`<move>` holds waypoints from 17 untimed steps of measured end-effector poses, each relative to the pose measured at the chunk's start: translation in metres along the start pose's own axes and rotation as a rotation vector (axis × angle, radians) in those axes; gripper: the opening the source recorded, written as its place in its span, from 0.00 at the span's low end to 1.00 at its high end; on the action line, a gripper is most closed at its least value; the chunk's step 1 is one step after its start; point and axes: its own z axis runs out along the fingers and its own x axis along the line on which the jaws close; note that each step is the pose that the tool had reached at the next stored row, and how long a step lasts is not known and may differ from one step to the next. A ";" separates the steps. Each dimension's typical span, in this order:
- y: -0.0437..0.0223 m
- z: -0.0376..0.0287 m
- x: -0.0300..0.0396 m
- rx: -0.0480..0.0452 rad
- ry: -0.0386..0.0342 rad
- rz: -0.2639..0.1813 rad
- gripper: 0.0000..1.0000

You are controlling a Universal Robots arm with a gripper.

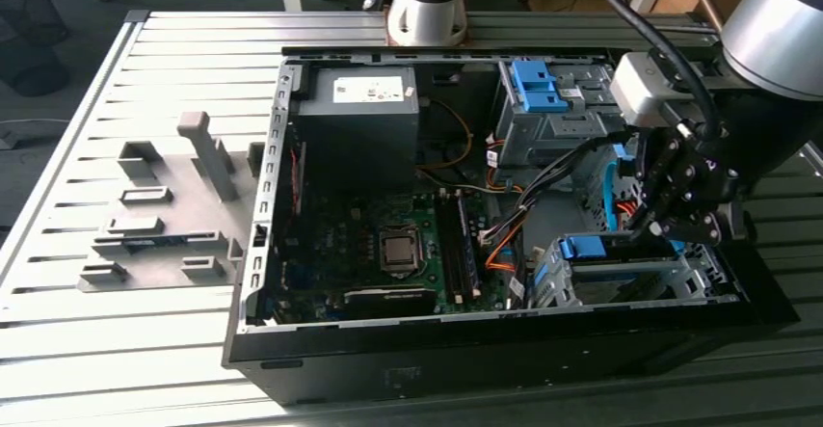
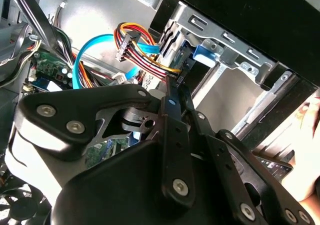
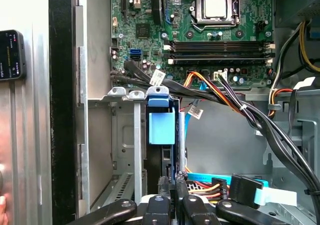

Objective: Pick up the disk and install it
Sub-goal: 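Insert the first disk wire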

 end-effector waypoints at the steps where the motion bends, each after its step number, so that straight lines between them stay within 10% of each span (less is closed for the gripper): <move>1: 0.0000 0.0003 0.0000 0.0000 0.0000 0.000 0.16; 17: -0.0001 0.0049 -0.0002 -0.0012 -0.0001 0.002 0.16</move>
